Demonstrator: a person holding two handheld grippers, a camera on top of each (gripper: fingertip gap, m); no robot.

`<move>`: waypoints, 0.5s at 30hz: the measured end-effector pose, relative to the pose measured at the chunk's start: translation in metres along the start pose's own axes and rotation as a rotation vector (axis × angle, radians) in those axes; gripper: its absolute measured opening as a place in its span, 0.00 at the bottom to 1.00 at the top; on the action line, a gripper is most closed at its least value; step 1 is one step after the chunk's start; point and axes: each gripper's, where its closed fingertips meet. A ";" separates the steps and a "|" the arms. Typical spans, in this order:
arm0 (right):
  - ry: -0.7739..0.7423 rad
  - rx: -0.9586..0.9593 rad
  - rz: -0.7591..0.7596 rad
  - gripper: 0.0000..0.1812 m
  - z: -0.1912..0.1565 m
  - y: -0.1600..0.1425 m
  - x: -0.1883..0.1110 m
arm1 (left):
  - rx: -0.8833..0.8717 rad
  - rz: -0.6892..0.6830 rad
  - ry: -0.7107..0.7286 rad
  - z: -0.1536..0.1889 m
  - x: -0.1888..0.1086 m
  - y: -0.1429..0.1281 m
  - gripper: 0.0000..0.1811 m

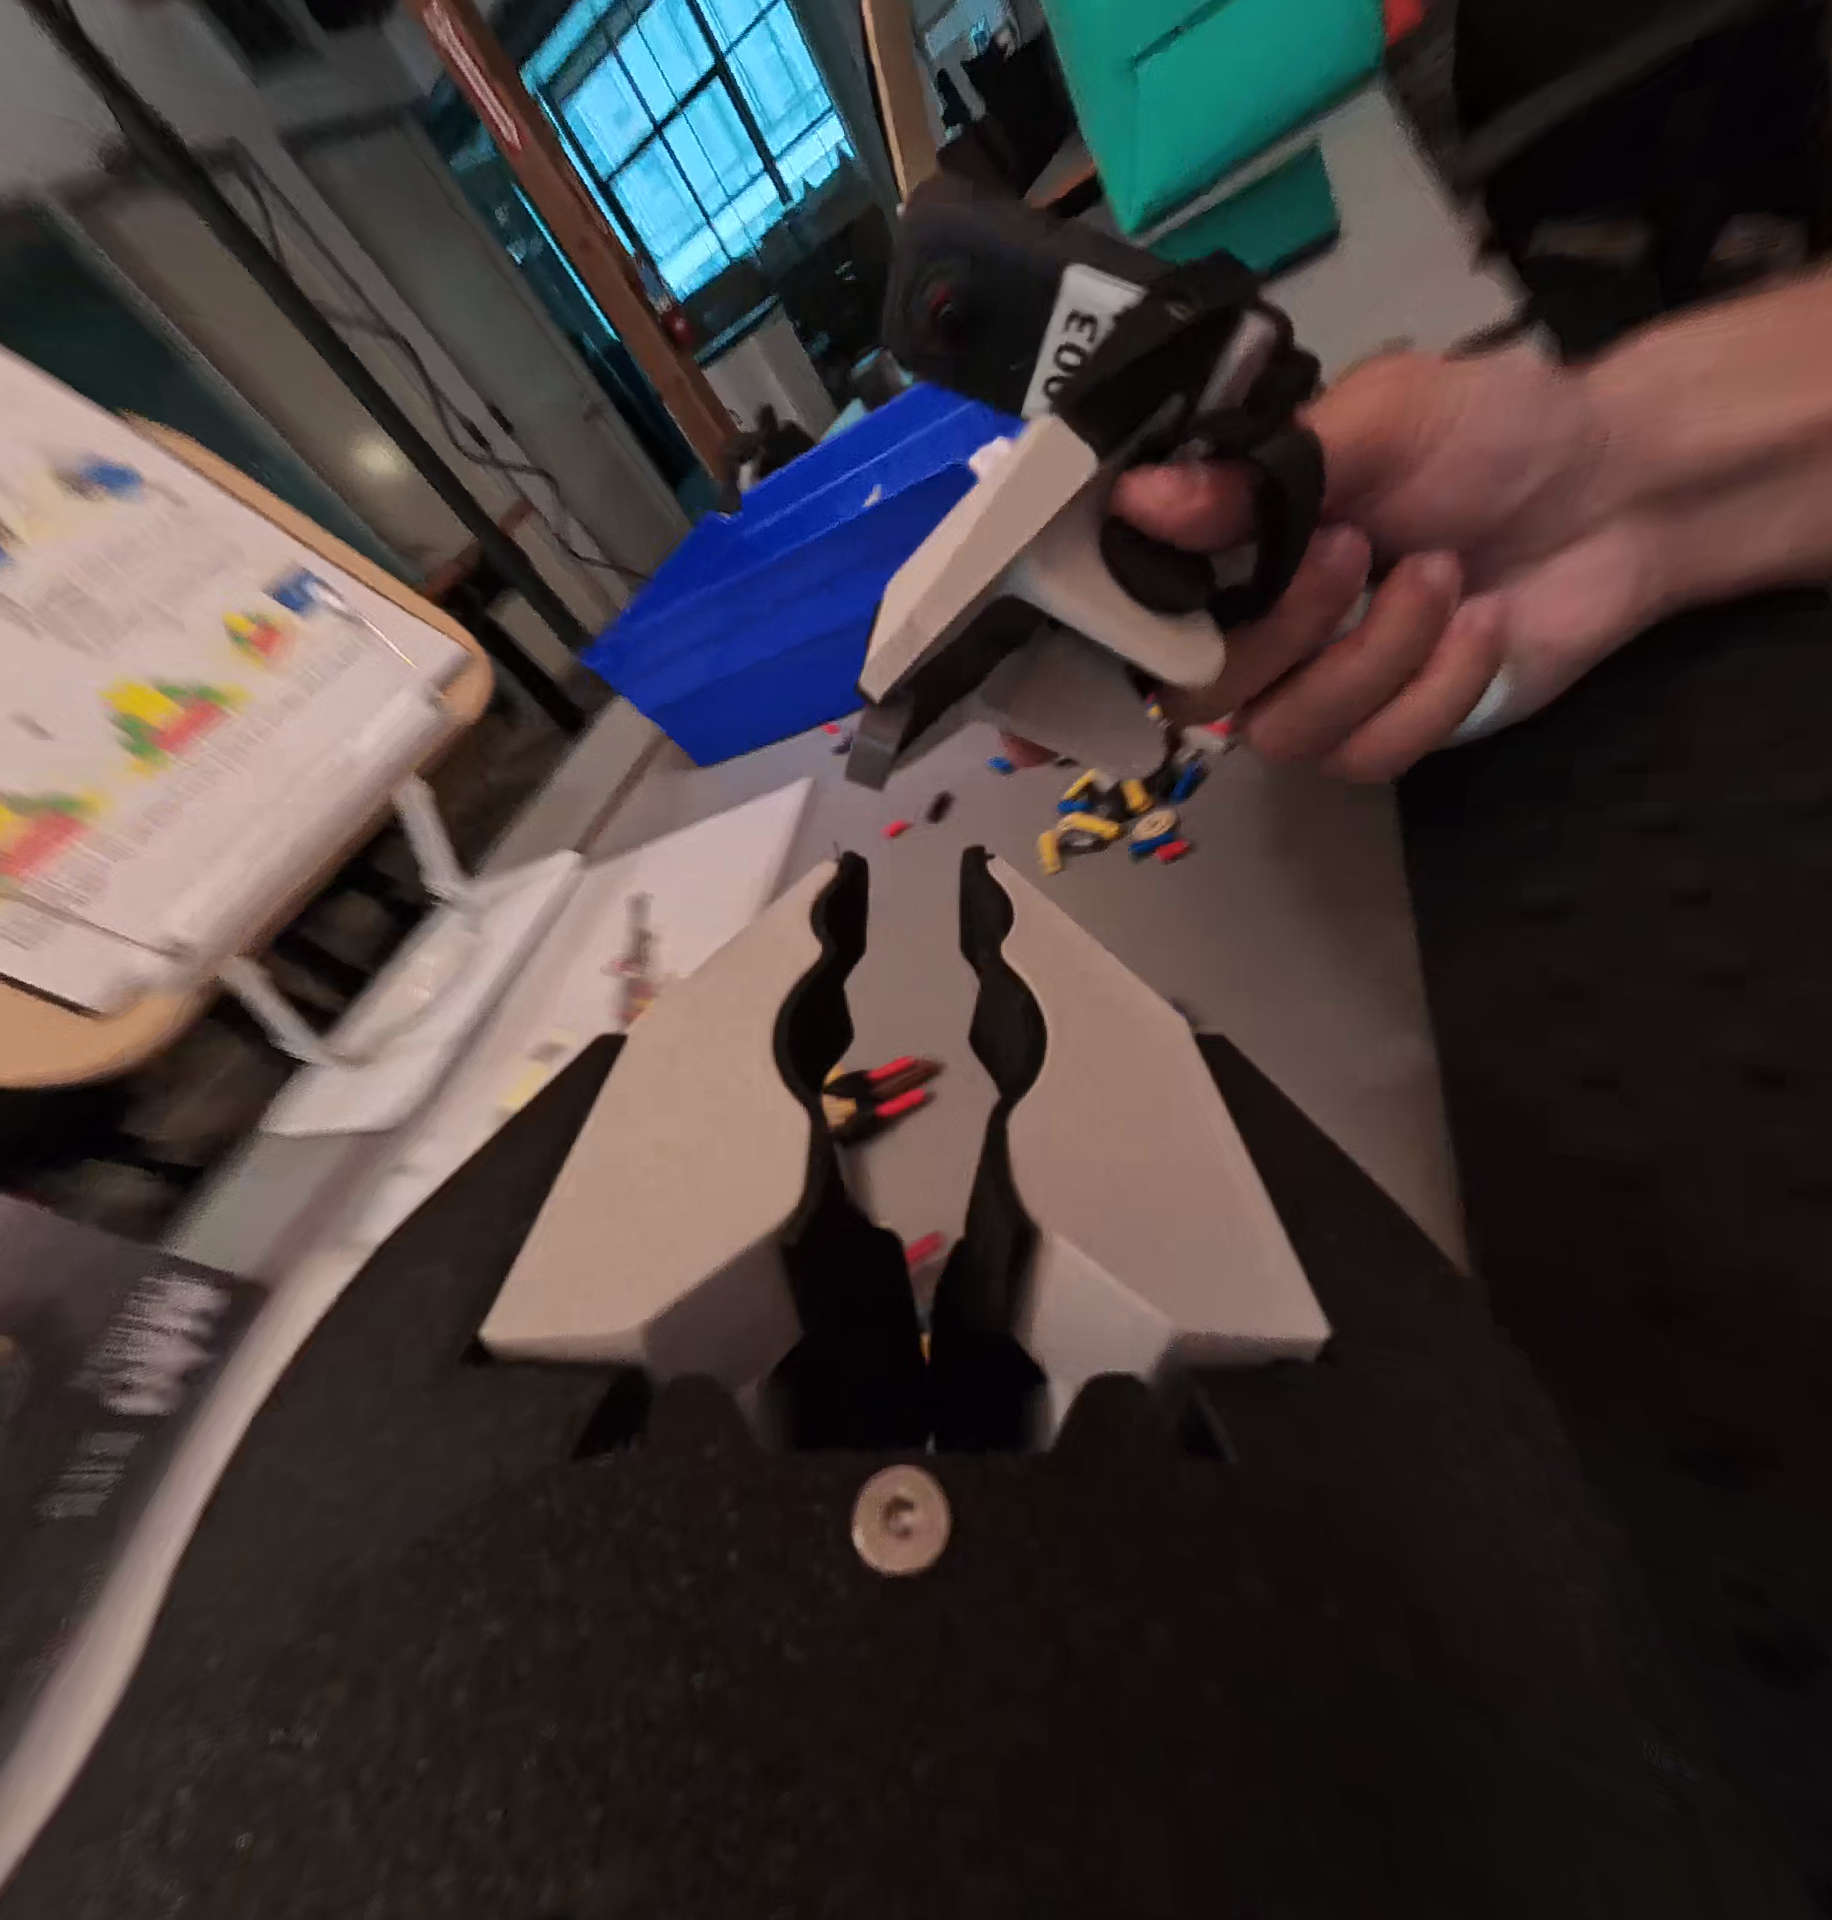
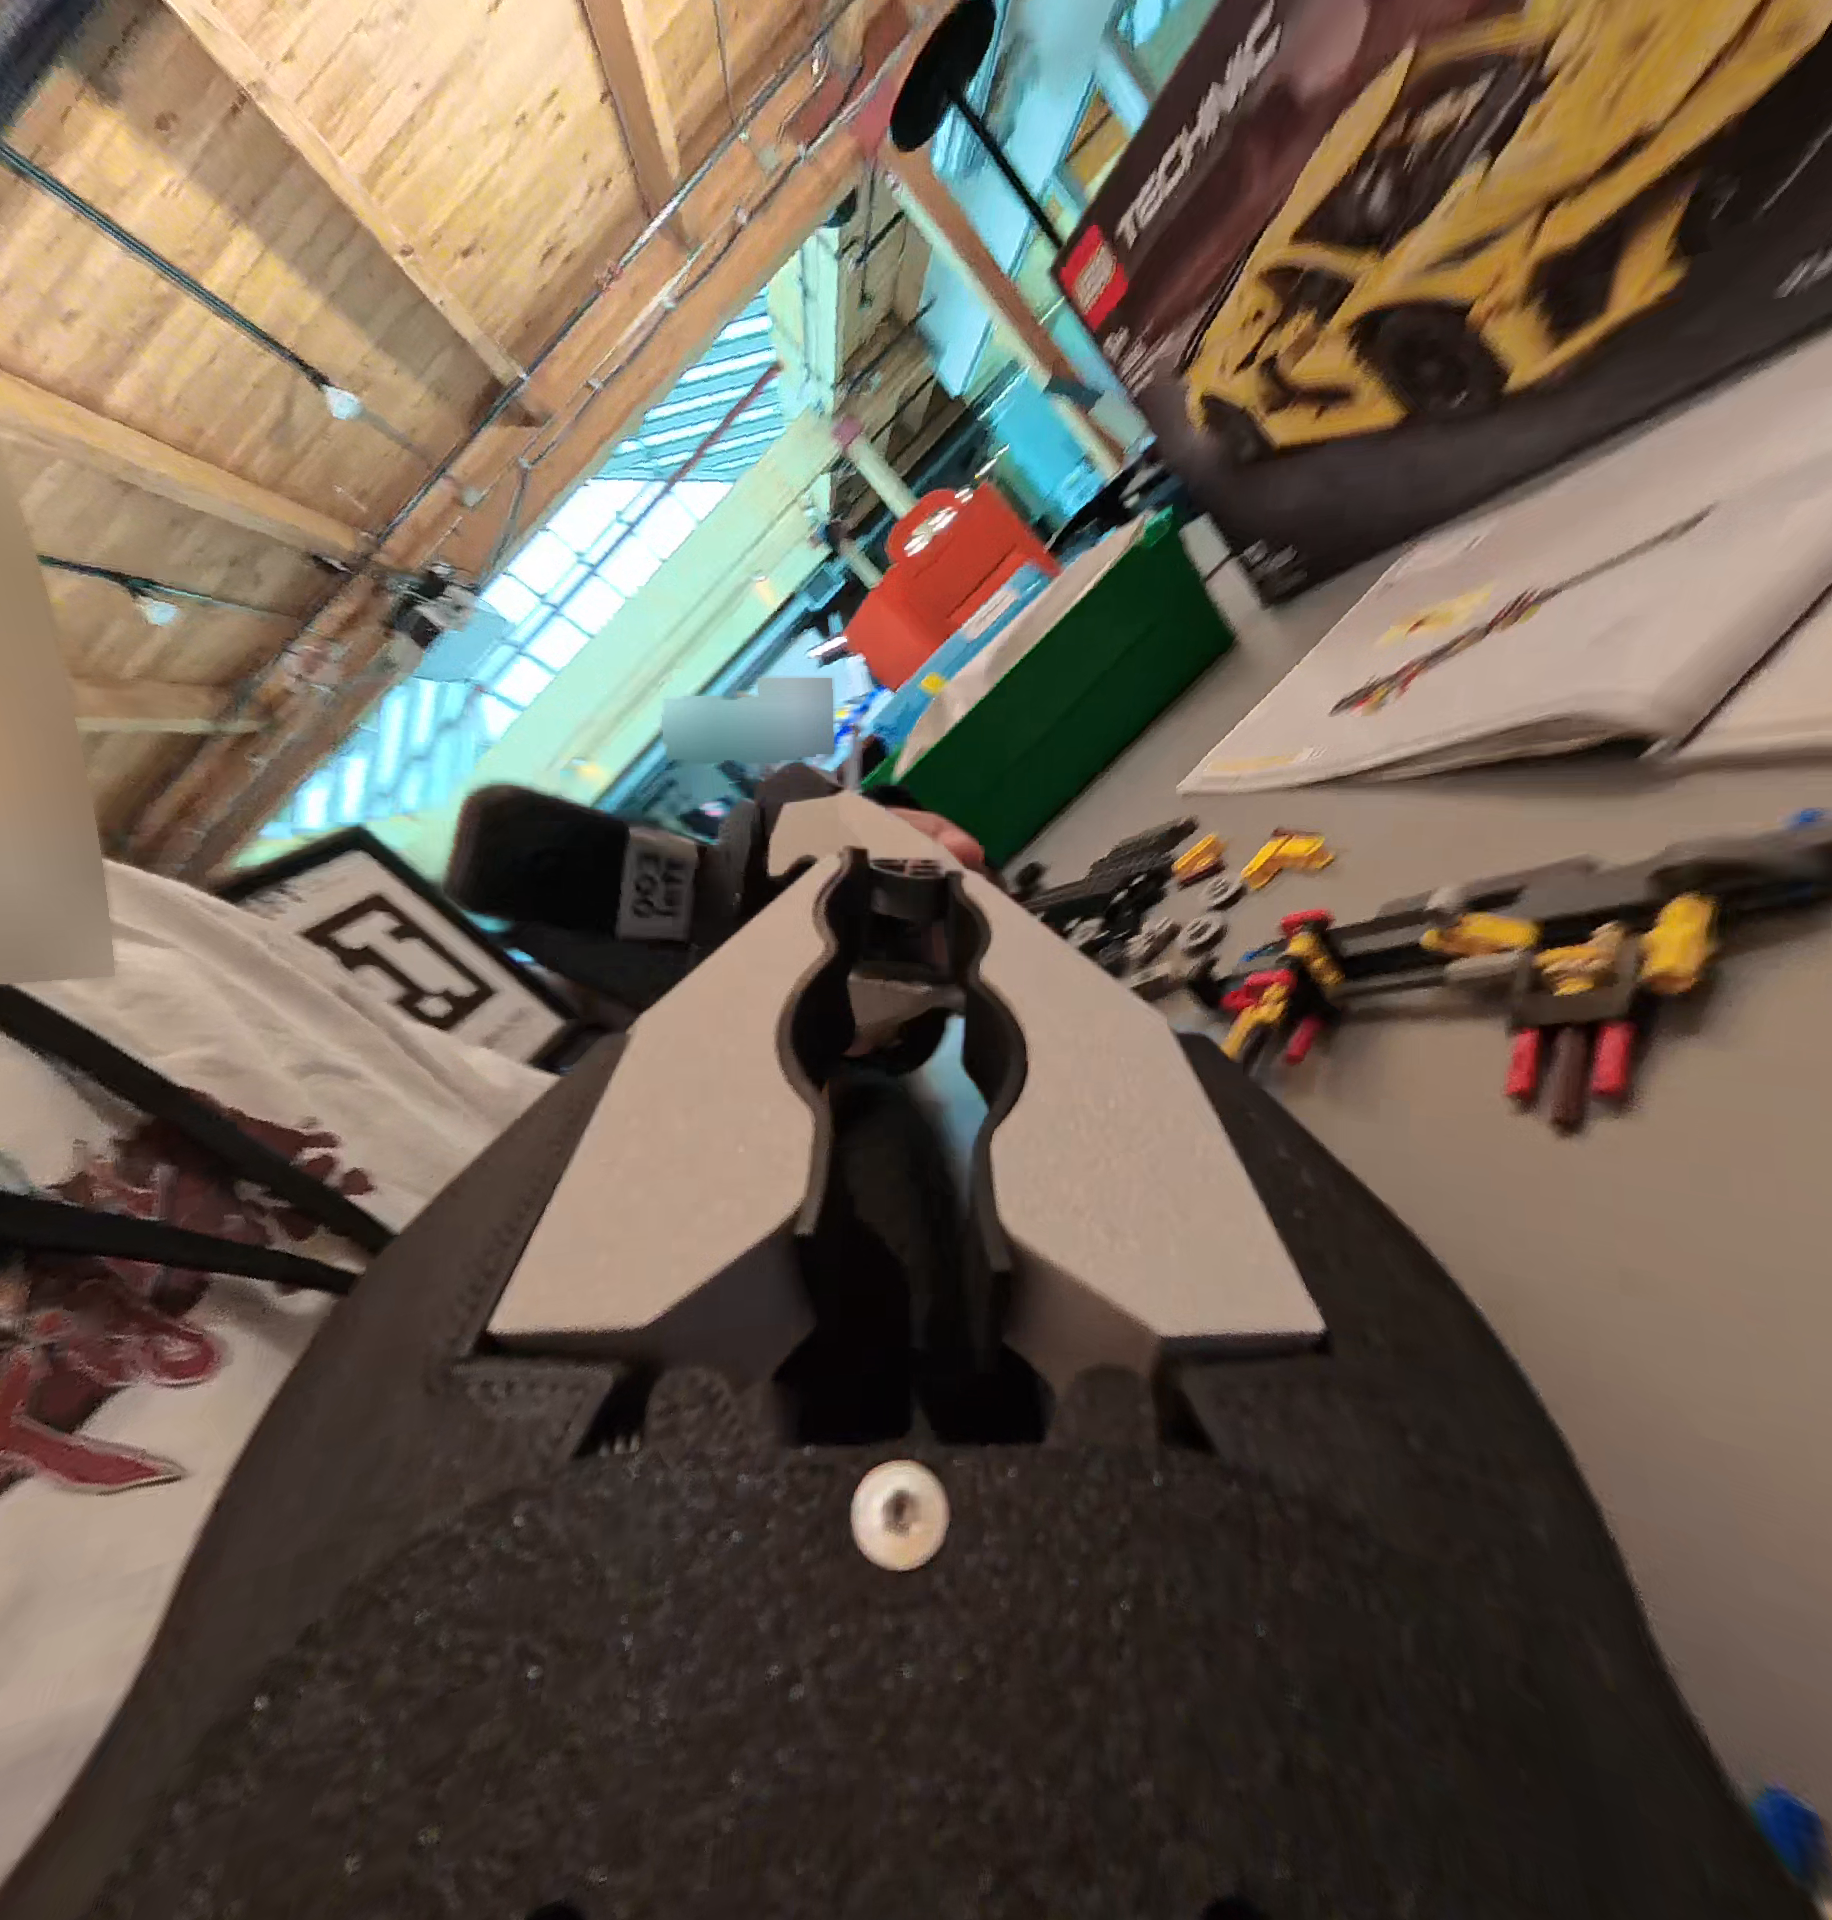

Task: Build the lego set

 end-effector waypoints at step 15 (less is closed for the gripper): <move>-0.105 -0.775 -0.072 0.07 -0.020 -0.013 0.011 | -1.611 0.335 -0.862 0.007 -0.014 0.033 0.11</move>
Point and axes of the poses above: each gripper's, where its closed fingertips meet, x out along the fingers, y out of its top, z = x × y across the jaws, and after that the axes turned 3 degrees about -y, right-handed
